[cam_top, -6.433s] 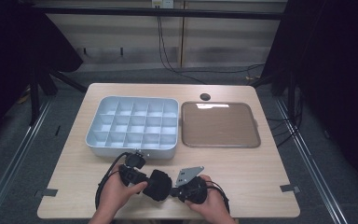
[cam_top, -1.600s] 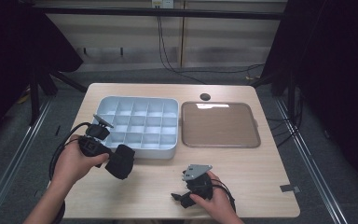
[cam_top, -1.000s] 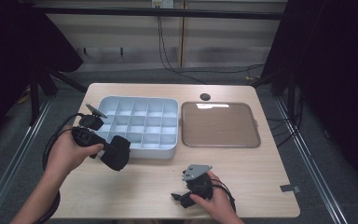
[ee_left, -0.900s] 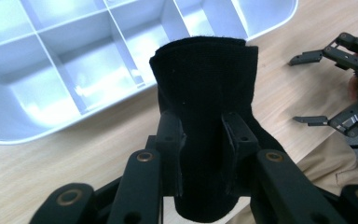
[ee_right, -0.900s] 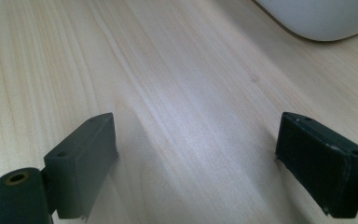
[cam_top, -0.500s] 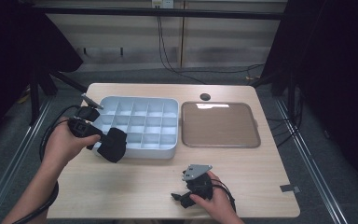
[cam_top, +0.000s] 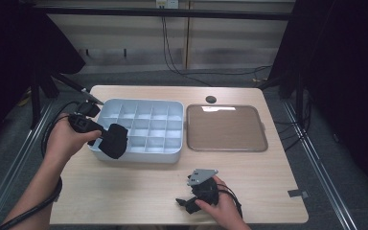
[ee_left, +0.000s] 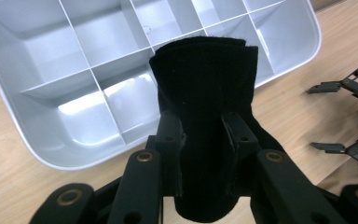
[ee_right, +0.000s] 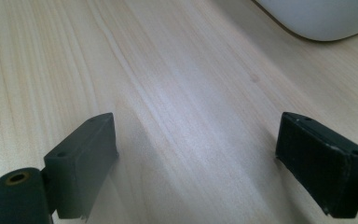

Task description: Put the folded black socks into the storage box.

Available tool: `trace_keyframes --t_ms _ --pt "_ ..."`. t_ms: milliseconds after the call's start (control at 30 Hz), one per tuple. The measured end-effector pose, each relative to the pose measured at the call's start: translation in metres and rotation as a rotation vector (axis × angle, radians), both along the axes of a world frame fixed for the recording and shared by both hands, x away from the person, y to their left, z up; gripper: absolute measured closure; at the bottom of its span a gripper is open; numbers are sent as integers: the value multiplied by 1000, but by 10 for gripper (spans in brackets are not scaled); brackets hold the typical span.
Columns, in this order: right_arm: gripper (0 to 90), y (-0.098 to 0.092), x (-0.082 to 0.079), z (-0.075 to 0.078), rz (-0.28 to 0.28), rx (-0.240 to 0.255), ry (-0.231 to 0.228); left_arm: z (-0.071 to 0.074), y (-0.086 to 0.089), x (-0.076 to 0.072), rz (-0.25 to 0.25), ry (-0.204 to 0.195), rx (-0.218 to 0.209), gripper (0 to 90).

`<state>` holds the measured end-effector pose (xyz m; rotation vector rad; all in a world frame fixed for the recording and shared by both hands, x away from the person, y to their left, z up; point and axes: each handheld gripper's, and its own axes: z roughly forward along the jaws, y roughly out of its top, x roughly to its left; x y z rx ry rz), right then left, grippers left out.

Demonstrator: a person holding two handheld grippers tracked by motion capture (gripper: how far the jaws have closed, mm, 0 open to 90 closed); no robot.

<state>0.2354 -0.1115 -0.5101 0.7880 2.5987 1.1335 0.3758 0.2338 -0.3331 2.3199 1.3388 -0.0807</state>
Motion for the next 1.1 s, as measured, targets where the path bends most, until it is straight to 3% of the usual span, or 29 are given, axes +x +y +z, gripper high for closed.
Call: trace_keyframes --t_ms 300,767,833,1000,1100 --pt "117 0 0 0 0 0 0 -4 9 13 28 -12 9 716" --pt "117 0 0 0 -4 0 2 -19 31 32 136 -9 -24 717" --pt "117 0 0 0 -4 1 3 -23 32 35 125 1 -10 716" --pt "117 0 0 0 -3 0 2 -32 37 38 160 8 6 717" --pt "117 0 0 0 -3 0 2 -36 39 39 166 -5 43 716"
